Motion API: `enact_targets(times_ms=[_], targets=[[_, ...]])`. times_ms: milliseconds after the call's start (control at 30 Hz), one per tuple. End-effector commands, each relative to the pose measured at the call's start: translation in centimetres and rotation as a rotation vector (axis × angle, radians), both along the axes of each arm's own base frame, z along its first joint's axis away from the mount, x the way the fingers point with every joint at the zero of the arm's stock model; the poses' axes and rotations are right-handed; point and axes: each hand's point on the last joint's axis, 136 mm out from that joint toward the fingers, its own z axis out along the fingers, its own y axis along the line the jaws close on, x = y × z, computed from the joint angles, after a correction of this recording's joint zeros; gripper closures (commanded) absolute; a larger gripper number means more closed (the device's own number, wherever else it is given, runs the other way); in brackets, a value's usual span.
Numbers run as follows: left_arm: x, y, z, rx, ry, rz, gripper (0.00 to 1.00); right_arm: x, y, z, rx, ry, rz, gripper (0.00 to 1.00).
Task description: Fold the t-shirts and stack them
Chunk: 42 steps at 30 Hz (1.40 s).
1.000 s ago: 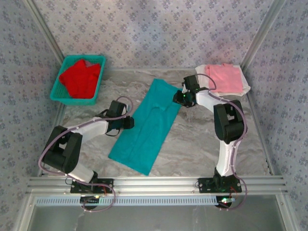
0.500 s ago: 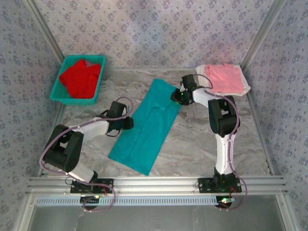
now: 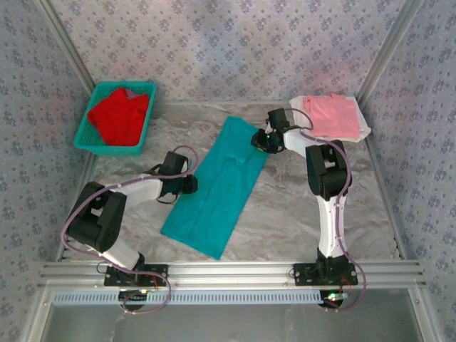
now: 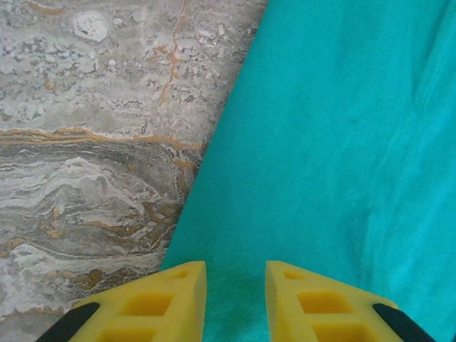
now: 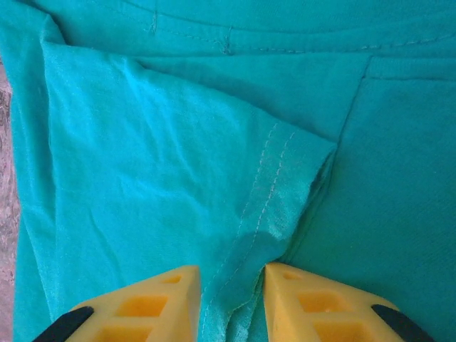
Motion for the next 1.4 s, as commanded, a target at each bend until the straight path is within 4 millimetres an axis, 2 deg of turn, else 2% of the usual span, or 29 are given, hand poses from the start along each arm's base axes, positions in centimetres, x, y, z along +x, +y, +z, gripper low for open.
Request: enact_targets(times_ms=[0, 67, 200, 400, 767, 933, 1100, 1167, 1200, 1300, 1367], targets=[[0.1, 0.3, -0.3, 0.005, 0.002, 0.012, 0.73, 0.7, 0.6, 0.1, 0.013, 0.004, -0.004, 0.69], [0.1, 0.3, -0.3, 0.005, -0.002, 0.011, 0.73, 0.8, 0.6, 0.0, 0.009, 0.004, -0.003, 0.71], [0.1, 0.3, -0.2, 0.005, -0.001, 0.011, 0.73, 0.9, 0.7, -0.3, 0.010, 0.016, 0.000, 0.85], [0.1, 0.5, 0.0, 0.014, -0.008, 0.013, 0.73, 1.1, 0.5, 1.6, 0.004, -0.015, -0.008, 0.95], [0.0, 0.9, -0.3, 0.029, -0.008, 0.023, 0.73, -0.9, -0.8, 5.8, -0.022, -0.084, -0.039, 1.00], [0.1, 0.9, -0.5, 0.032, -0.006, 0.024, 0.73, -1.7, -1.3, 5.4, -0.034, -0.067, -0.048, 0.99], [0.1, 0.8, -0.7, 0.033, -0.001, 0.024, 0.73, -2.3, -1.7, 2.7, -0.049, 0.000, -0.063, 0.94], [0.1, 0.9, -0.7, 0.033, 0.001, 0.025, 0.73, -2.4, -1.9, 1.6, -0.044, 0.030, -0.069, 0.88], [0.1, 0.9, -0.7, 0.035, 0.001, 0.026, 0.73, -2.4, -2.0, 1.2, -0.043, 0.043, -0.075, 0.82], [0.1, 1.0, -0.6, 0.038, 0.001, 0.033, 0.73, -2.3, -2.4, 1.3, -0.058, 0.042, -0.080, 0.77], [0.1, 1.1, -0.6, 0.041, 0.001, 0.039, 0.73, -2.2, -2.6, 2.3, -0.077, 0.020, -0.077, 0.76]])
